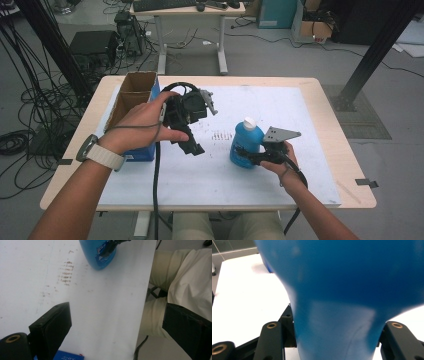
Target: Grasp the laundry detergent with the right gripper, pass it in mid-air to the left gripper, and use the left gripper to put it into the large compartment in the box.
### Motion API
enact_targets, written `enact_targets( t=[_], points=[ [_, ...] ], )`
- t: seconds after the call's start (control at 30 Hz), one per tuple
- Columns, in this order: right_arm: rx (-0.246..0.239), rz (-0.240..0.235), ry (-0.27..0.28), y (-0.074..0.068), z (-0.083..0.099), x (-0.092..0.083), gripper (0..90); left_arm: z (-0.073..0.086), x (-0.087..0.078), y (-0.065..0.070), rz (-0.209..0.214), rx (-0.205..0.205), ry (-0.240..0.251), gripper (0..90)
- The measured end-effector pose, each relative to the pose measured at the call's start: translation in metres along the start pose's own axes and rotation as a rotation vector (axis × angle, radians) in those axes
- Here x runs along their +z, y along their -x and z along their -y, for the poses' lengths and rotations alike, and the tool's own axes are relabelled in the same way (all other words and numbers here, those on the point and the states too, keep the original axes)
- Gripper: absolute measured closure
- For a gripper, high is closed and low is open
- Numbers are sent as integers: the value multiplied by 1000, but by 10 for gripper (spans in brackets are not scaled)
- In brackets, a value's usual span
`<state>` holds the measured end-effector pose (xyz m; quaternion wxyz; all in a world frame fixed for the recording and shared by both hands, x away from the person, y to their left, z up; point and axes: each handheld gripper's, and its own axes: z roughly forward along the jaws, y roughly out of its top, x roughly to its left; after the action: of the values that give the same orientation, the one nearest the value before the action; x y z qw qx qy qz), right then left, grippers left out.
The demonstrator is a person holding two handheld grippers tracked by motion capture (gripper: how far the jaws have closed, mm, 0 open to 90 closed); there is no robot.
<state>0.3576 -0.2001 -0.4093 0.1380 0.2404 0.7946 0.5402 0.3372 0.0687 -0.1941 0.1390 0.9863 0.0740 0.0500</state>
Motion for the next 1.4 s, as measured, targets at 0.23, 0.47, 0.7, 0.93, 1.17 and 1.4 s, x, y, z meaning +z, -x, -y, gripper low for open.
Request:
enact_targets(
  t=[0.23, 0.47, 0.7, 0.93, 1.17, 1.4],
  points=[
    [9, -16, 12, 2, -4, -3, 438, 0, -3, 2, -12, -6, 0, 89],
    [8, -62, 21, 5, -15, -12, 438, -3, -7, 5, -20, -6, 3, 89],
    [-6, -164, 13, 7, -28, -23, 437, -9, -12, 9, -18, 1, 11, 82],
    [-79, -251, 11, 12, -43, -37, 436, -20, -18, 12, -15, 16, 28, 79],
    [-129, -318, -6, 15, -54, -50, 436, -33, -23, 14, -10, 38, 37, 77],
    [-139, -389, -40, 12, -63, -61, 437, -46, -23, 15, 2, 59, 54, 76]
  ],
)
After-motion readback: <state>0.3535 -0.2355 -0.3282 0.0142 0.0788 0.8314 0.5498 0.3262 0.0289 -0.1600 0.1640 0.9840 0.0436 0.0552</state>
